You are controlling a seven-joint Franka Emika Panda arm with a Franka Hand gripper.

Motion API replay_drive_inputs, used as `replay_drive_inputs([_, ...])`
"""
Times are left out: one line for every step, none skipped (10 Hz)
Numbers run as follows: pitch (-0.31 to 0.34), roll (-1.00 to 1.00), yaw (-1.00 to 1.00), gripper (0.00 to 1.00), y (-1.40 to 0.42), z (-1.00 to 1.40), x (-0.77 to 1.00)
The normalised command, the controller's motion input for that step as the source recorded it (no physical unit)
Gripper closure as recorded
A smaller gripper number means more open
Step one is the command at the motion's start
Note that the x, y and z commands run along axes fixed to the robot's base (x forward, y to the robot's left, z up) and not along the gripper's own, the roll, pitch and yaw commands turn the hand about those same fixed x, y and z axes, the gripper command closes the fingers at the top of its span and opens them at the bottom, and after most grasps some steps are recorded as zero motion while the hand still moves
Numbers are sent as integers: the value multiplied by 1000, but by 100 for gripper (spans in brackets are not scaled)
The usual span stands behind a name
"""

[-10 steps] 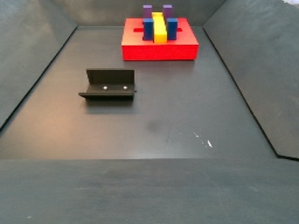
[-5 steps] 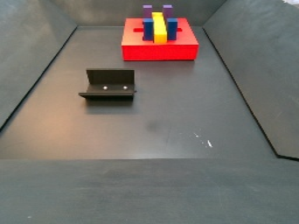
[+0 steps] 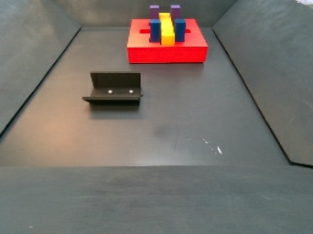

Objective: Pick up the green object. Move up. Place the green object on the fixture. Regrasp the green object. Move to above the board. Insert the green object.
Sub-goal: Insert the green object.

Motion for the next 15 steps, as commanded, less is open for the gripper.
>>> replay_drive_inputs([-110,-63,97,100,-203,-817,0])
replay_drive_inputs([-99,-89,109,100,-137,-691,0])
replay_drive_inputs([-87,-91,69,100,-120,-597,40])
replay_drive_inputs([-51,-46,69,100,-54,-483,9])
replay_drive_inputs([0,0,0,100,0,-34,0])
replay_drive_inputs([0,0,0,100,0,-20,0])
replay_drive_inputs([-3,0,89,100,0,-151,0])
replay_drive_inputs([-33,0,137,100,0,-271,0])
replay_drive_inputs([-27,0,131,100,0,-260,0])
replay_drive_inputs([0,0,106,100,0,-60,0])
replay_drive_inputs([0,0,83,100,0,-51,0])
replay_drive_inputs([0,0,0,100,0,-20,0])
replay_drive_inputs([0,0,0,100,0,-60,0])
replay_drive_inputs([0,0,0,100,0,-97,0])
replay_drive_inputs([0,0,0,100,0,-109,0])
